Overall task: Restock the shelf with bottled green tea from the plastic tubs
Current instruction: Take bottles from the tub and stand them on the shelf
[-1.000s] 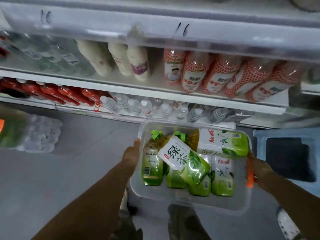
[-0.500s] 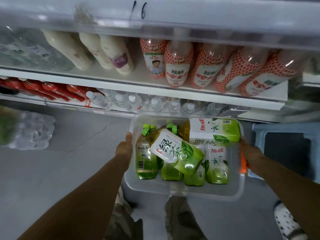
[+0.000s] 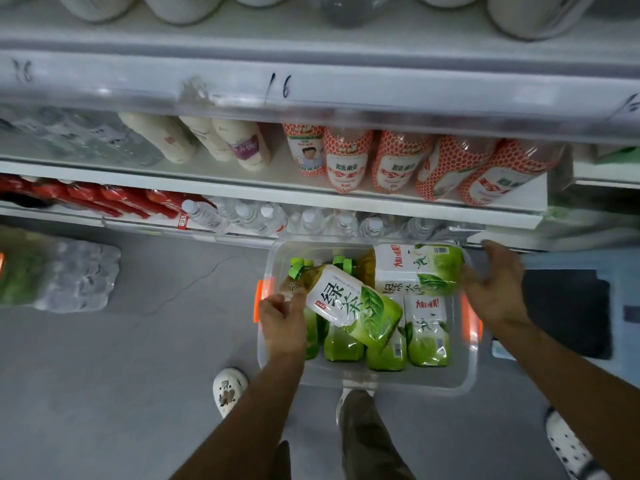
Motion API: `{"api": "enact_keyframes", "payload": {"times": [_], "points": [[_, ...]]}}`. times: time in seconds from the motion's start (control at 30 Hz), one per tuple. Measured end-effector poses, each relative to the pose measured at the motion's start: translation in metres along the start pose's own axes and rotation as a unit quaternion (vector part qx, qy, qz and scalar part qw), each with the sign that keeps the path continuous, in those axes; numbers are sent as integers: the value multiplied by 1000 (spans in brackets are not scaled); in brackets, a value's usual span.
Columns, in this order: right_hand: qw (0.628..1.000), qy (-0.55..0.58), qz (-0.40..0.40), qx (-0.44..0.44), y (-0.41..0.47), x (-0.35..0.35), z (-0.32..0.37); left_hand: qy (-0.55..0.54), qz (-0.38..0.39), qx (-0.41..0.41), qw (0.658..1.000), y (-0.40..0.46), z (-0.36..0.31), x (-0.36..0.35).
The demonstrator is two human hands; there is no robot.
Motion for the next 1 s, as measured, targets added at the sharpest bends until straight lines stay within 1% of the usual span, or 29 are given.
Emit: {"api": "enact_keyframes", "payload": {"times": [0.03, 0.07, 0.13, 0.2, 0.3, 0.37, 0.43, 0.53, 0.63, 0.8, 0.9, 1.0], "points": [[999, 11, 23, 42, 1, -5, 19, -14, 31, 38, 999, -8, 13, -15], [996, 9, 62, 65, 3, -14, 36, -28, 65, 78, 994, -14, 28, -30], [980, -51, 162, 100, 5, -39, 56, -75, 129, 149, 977, -28, 47, -59], [953, -147, 233, 126, 6, -59, 64, -97, 153, 189, 965, -33, 57, -75], [914, -247, 286, 147, 8, -75, 60, -135, 163, 224, 951, -32, 63, -89], [900, -281, 291, 162, 10, -81, 56, -174, 159, 248, 940, -32, 65, -95], [891, -309, 279, 180, 10, -84, 58, -204, 161, 264, 929, -31, 66, -100], [875, -360, 254, 200, 8, -90, 65, -207, 177, 271, 923, -34, 66, -104], [862, -403, 229, 204, 2, -97, 66, -206, 178, 289, 918, -33, 67, -107], [866, -415, 201, 192, -1, -106, 67, -235, 175, 291, 911, -18, 72, -115], [859, -430, 197, 194, -1, -107, 72, -258, 139, 300, 908, -16, 71, -114], [879, -404, 193, 163, -8, -99, 69, -261, 117, 294, 912, -33, 49, -107]]}}
Point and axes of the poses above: each hand's wrist, its own y-axis towards the middle knuckle, its own x-axis out of the back of the hand, z = x × y, the point moved 10 cm from there along y, towards the middle knuckle, and after that the axes turned 1 degree about x, right-handed, at the moved point
